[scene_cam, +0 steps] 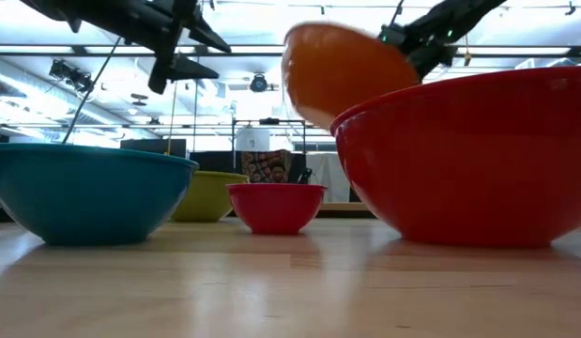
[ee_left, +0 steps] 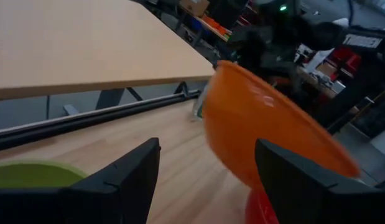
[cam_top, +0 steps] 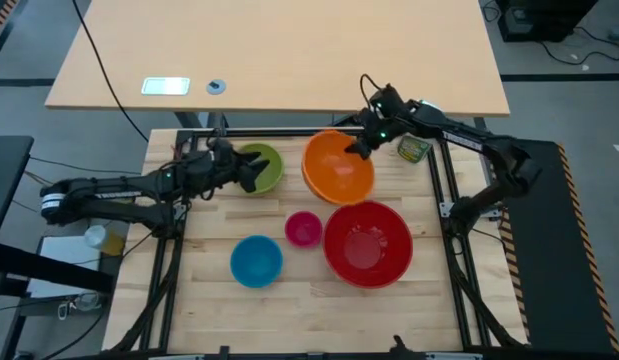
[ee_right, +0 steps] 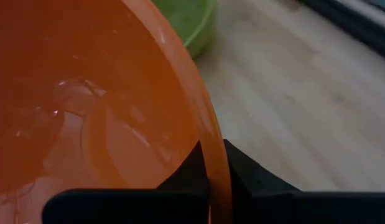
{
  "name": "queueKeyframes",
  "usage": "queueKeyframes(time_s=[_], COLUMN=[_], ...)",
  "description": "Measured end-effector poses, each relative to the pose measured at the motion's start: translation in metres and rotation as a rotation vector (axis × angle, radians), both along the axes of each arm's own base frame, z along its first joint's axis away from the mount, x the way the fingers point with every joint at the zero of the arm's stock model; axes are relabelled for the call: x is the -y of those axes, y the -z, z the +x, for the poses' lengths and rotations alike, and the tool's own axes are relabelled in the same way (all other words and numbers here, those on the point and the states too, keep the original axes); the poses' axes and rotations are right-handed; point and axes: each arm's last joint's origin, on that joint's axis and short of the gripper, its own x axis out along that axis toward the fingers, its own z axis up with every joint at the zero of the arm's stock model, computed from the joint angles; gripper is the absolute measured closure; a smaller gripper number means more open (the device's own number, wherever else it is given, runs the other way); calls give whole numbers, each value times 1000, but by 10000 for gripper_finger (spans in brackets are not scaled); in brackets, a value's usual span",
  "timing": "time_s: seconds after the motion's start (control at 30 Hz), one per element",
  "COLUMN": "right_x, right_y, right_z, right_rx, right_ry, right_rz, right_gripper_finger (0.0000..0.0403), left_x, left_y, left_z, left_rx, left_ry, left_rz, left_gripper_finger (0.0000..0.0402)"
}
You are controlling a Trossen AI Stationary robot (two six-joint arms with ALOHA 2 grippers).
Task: Nest bowls inside each other
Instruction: Stack the orange bowl on top of the red bowl
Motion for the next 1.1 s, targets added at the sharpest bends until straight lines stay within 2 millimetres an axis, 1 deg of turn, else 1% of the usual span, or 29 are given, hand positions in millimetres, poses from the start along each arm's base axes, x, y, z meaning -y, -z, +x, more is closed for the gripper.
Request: queueKeyframes(time_s=[0.13,0.27,0.37,0.5,0.6,0.67,0.8,0.93,1.1], right_x=[-30,-58,-75,-93,-108,-115,-124,-135,-144], right_y=[-15,-22,-22,-22,-24,-22,-8,11,25], right_z=[-10,-22,-31,-42,-49,-51,-46,-32,-19], right_rx=[-45,-137,-228,-332,-391,-398,-406,-441,-462], right_ry=[-100,-186,-247,-332,-385,-399,-370,-337,-310], right_rz=[-18,-39,-40,-5,-35,-71,-136,-206,-287], right_gripper_finger=[375,375,374,374,374,374,374,374,374], left_x=[2,3,5,10,16,19,24,28,32], left_y=[6,9,7,0,-1,0,2,3,7], left_z=[11,18,23,28,30,32,32,32,32], left_rx=[-11,4,44,103,113,103,86,72,30], left_ry=[20,31,40,72,83,68,32,33,54], left_rz=[-6,-11,-3,54,85,89,94,106,98], left_gripper_finger=[136,136,136,136,136,136,136,136,136])
